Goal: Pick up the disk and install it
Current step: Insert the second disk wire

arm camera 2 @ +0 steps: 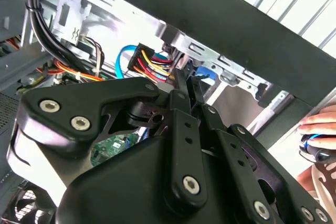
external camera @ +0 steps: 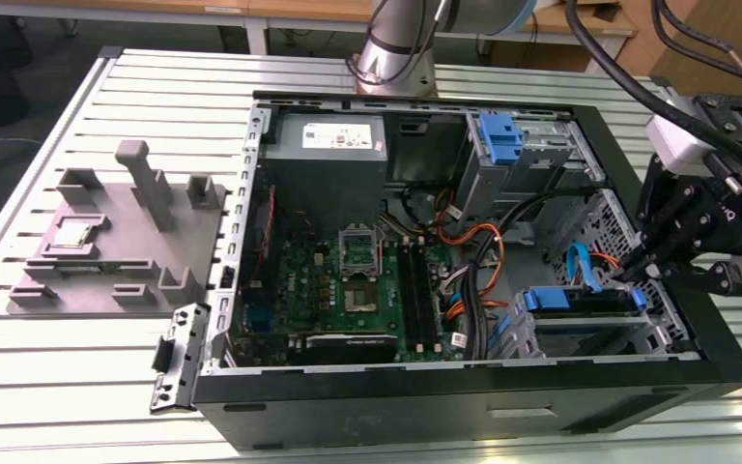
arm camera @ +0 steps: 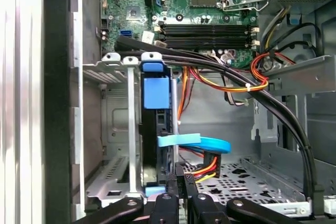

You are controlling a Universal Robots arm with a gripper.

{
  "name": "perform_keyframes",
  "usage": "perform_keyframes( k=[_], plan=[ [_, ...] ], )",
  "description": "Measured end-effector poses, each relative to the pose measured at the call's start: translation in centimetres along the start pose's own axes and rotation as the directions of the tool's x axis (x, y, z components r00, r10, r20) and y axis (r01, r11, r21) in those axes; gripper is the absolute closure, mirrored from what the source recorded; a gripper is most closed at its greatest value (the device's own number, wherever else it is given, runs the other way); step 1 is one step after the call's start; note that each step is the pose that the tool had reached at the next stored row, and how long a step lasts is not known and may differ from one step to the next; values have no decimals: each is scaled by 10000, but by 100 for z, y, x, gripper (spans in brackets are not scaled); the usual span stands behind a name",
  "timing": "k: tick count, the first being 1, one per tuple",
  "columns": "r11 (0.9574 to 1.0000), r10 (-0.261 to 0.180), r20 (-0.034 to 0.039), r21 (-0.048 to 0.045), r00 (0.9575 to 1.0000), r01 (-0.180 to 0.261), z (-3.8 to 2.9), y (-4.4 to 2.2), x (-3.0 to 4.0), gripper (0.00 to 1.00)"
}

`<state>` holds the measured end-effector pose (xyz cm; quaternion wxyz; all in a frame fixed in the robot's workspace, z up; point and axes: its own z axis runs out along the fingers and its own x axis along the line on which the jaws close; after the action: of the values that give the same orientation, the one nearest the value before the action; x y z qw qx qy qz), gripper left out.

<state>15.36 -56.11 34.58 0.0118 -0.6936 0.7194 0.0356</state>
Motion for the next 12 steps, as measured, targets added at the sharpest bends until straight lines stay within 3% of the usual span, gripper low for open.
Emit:
perform_keyframes(
  k=[11, 12],
  plan=[
    [10000, -4, 1, 5, 10000, 4, -1, 24, 28, 83],
    [10000, -3, 1, 5, 10000, 3, -1, 25, 28, 76]
  ],
)
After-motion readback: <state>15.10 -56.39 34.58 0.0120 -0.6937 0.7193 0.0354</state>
